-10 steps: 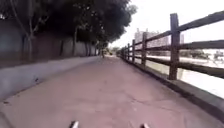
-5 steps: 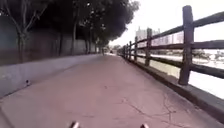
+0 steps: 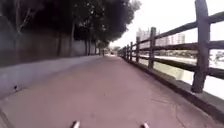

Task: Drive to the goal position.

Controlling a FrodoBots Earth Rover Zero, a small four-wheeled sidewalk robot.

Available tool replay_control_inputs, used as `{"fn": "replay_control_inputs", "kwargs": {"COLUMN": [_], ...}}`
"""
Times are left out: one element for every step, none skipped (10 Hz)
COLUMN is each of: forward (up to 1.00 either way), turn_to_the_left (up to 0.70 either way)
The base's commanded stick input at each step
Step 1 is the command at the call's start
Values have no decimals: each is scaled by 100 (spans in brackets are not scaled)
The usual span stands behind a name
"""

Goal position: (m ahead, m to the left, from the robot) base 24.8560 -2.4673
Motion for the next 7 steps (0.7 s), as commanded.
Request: {"fn": "replay_control_inputs", "kwargs": {"forward": [70,70,70,70,70,70,70], "turn_to_the_left": [0,0,0,0,0,0,0]}}
